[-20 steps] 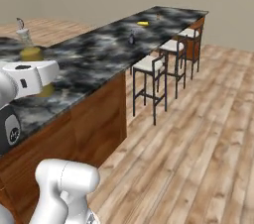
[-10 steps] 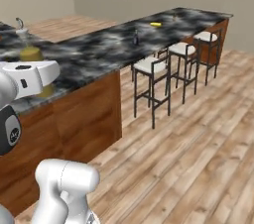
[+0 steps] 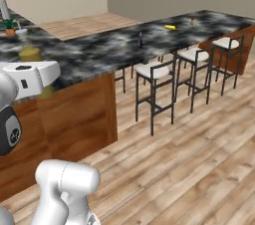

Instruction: Move the condiment bottle and oil and vinegar bottle from the cabinet to the dining counter.

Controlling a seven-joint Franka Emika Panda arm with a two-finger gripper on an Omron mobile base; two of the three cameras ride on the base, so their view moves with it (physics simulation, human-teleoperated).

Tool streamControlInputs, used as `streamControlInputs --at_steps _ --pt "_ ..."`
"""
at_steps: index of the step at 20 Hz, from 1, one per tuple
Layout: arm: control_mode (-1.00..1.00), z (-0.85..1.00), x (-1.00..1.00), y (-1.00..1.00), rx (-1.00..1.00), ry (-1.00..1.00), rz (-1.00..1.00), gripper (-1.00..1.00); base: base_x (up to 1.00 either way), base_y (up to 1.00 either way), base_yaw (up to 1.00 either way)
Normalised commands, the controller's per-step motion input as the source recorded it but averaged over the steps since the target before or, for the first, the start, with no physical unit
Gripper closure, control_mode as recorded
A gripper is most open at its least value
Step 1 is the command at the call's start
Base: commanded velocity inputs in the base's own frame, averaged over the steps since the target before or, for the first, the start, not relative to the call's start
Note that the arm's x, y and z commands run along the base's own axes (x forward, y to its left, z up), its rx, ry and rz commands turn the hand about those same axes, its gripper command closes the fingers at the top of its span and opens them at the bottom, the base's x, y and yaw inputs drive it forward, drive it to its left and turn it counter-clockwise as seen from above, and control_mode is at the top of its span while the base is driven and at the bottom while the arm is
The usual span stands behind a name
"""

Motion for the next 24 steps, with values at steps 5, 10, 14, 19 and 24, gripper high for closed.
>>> streamControlInputs --at_steps 5,10,14,19,24 --pt "1.0 0.0 0.0 0.0 0.0 0.0 0.0 1.0 0.33 -0.94 0.34" --pt "1.0 0.0 0.0 0.0 0.0 0.0 0.0 1.0 0.34 -0.94 0.34" --pt "1.0 0.0 0.0 0.0 0.0 0.0 0.0 1.0 0.35 -0.92 0.35" --pt "1.0 0.0 0.0 0.0 0.0 0.0 0.0 1.0 0.37 -0.91 0.36" --pt "1.0 0.0 0.0 0.0 0.0 0.0 0.0 1.0 0.39 -0.89 0.36"
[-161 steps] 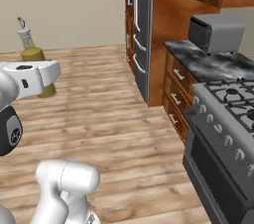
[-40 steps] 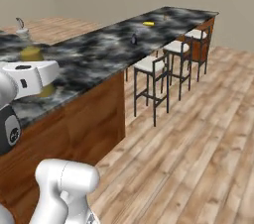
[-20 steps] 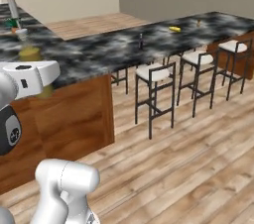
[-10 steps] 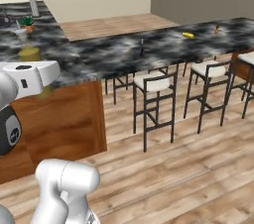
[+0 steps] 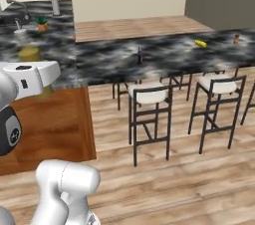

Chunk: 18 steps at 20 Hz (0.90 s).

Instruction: Move the condiment bottle and oil and vinegar bottle from the cabinet to the dining counter.

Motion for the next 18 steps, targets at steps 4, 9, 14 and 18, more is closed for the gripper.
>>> streamControlInputs --at_steps 4,9,14,18 --pt "1.0 0.0 0.0 0.0 0.0 0.0 0.0 1.0 0.42 -0.87 0.36" --pt "1.0 0.0 0.0 0.0 0.0 0.0 0.0 1.0 0.43 -0.86 0.36" --pt "1.0 0.0 0.0 0.0 0.0 0.0 0.0 1.0 0.44 -0.87 0.36" --pt "1.0 0.0 0.0 0.0 0.0 0.0 0.0 1.0 0.47 -0.87 0.35"
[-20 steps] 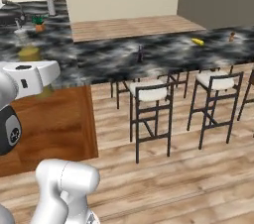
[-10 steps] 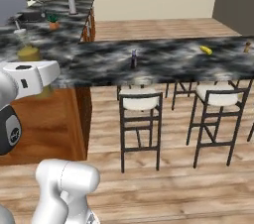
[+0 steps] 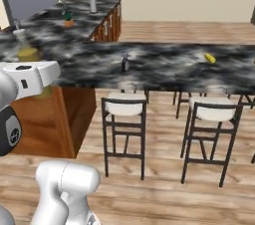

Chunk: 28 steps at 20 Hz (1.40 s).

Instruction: Move the condiment bottle and oil and vinegar bottle from the cabinet to the dining counter.

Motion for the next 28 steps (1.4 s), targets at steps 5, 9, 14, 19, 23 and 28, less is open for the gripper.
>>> streamControlInputs --at_steps 5,9,14,19,23,28 --pt "1.0 0.0 0.0 0.0 0.0 0.0 0.0 1.0 0.59 -0.88 0.32" --pt "1.0 0.0 0.0 0.0 0.0 0.0 0.0 1.0 0.7 -1.0 0.19" --pt "1.0 0.0 0.0 0.0 0.0 0.0 0.0 1.0 0.67 -0.9 0.06" --pt "1.0 0.0 0.0 0.0 0.0 0.0 0.0 1.0 0.88 -0.63 0.01" --pt "1.0 0.0 0.0 0.0 0.0 0.0 0.0 1.0 1.0 -0.21 -0.01" --pt "1.0 0.0 0.0 0.0 0.0 0.0 0.0 1.0 0.98 0.0 -0.09"
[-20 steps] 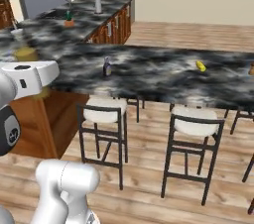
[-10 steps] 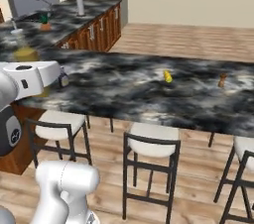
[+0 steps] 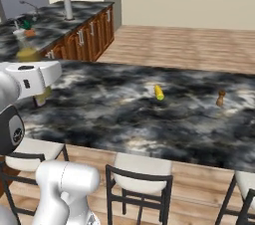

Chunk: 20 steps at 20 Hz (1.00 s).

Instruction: Move the condiment bottle and oil and vinegar bottle from the cabinet to the dining counter.

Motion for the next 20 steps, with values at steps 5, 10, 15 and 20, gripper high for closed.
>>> streamControlInputs --at_steps 5,10,15,20 --pt "1.0 0.0 0.0 0.0 0.0 0.0 0.0 1.0 0.82 0.0 -0.09" --pt "1.0 0.0 0.0 0.0 0.0 0.0 0.0 1.0 0.24 0.0 -0.03" --pt "-1.0 -0.02 0.13 -0.05 0.0 0.0 0.05 1.0 0.05 0.0 0.0" --pt "-1.0 -0.21 0.81 -0.19 0.0 0.01 0.33 1.0 0.0 0.0 0.0"
